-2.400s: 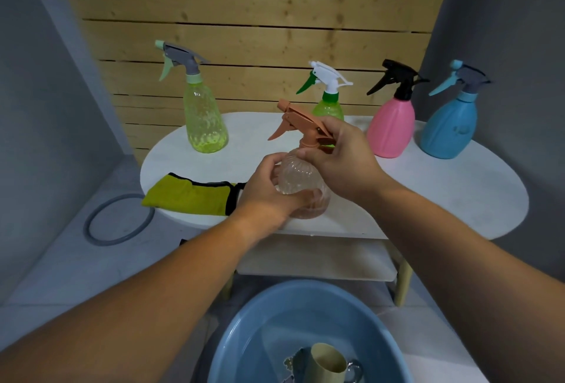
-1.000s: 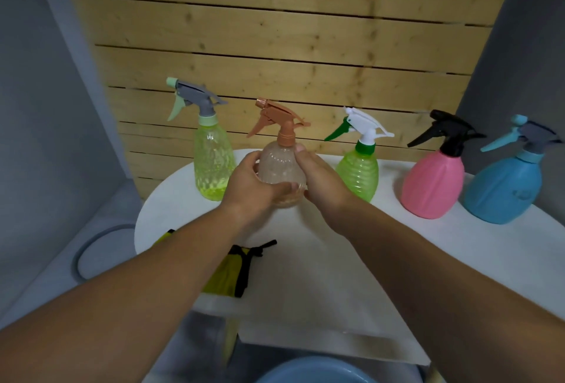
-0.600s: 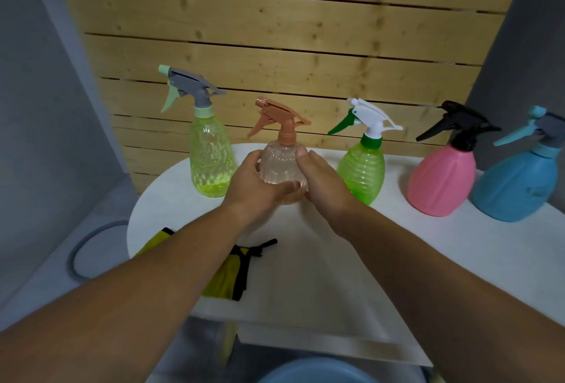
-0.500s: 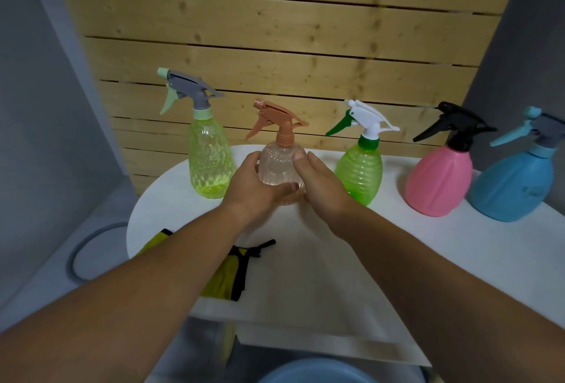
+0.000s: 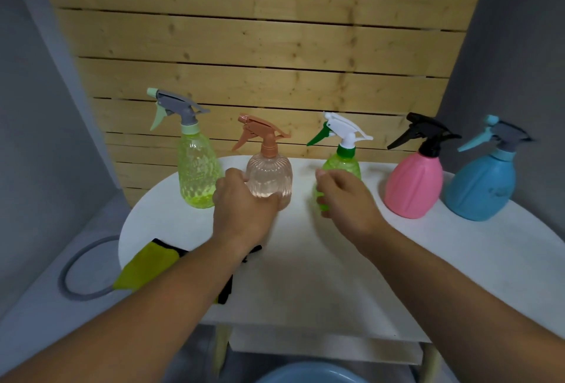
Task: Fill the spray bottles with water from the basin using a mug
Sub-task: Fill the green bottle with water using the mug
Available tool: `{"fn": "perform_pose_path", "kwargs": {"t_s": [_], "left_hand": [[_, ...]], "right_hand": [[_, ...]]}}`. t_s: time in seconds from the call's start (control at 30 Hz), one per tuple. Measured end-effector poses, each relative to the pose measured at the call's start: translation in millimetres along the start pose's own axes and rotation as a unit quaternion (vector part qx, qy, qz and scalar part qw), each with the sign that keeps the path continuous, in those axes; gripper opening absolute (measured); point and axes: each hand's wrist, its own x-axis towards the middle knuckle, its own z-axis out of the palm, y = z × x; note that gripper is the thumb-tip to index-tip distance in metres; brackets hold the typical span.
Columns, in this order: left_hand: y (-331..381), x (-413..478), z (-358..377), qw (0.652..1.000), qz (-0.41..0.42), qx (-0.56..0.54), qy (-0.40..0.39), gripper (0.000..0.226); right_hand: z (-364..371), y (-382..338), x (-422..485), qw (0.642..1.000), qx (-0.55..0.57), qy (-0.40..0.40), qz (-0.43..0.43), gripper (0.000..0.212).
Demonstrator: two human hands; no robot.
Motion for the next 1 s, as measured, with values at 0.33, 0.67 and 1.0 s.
{"fn": "perform_pose_path", "kwargs": {"t_s": [0.33, 0.67, 1.0], "left_hand": [[42.5, -9.8, 63.8, 0.977, 0.124, -0.025, -0.17, 0.064], [43.4, -15.5, 72.4, 0.976, 0.115, -0.085, -0.162, 0.048], [76.7, -102.3, 0.3, 0.967, 0.139, -0.076, -0.201, 0.07]], "right_hand": [[-41.9, 5.5, 38.0, 0.99, -0.043, 0.136, -0.013, 0.064], [-30.8, -4.4, 41.2, 0.989, 0.098, 0.092, -0.063, 0.016], [-63.2, -48.4, -53.6, 0.979, 0.195, 0.058, 0.011, 0.027]]}}
